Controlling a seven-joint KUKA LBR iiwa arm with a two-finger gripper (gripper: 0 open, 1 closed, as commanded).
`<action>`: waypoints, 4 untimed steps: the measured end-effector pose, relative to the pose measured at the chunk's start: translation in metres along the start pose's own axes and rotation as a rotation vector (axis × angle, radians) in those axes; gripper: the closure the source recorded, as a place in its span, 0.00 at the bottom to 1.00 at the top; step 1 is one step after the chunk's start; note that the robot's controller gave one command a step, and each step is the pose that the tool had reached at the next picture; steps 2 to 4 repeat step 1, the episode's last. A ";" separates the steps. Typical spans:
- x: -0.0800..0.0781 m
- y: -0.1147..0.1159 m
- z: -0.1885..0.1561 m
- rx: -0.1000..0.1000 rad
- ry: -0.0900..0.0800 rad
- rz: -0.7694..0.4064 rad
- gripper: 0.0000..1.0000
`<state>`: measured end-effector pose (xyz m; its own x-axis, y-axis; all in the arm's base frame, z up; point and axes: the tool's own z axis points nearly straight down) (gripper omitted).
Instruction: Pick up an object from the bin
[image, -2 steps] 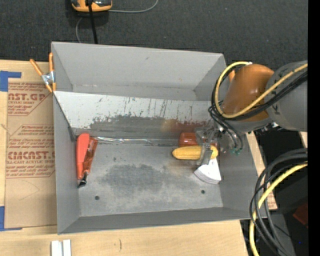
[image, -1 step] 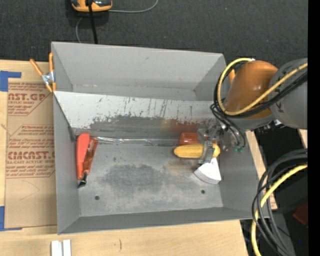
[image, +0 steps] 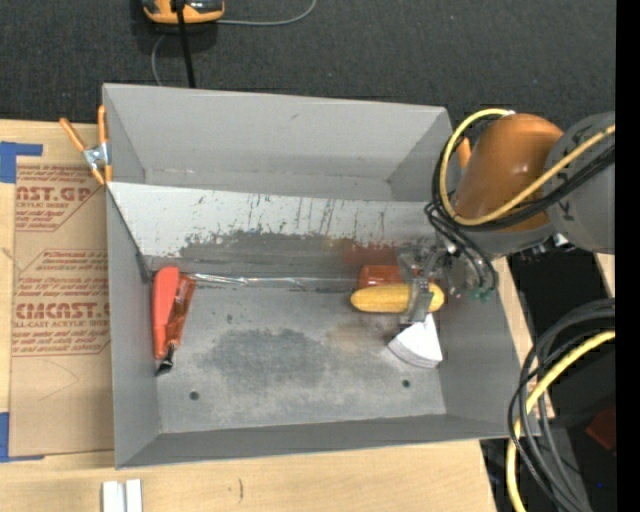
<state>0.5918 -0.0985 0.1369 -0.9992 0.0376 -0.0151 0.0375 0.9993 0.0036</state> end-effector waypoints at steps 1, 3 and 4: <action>0.000 0.000 -0.013 0.000 -0.001 0.001 1.00; 0.000 0.000 -0.013 0.000 -0.001 0.001 1.00; 0.000 0.000 -0.013 0.000 -0.001 0.001 1.00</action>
Offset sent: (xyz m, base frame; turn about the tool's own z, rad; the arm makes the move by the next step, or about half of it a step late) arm 0.0001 0.0002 0.0380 0.0000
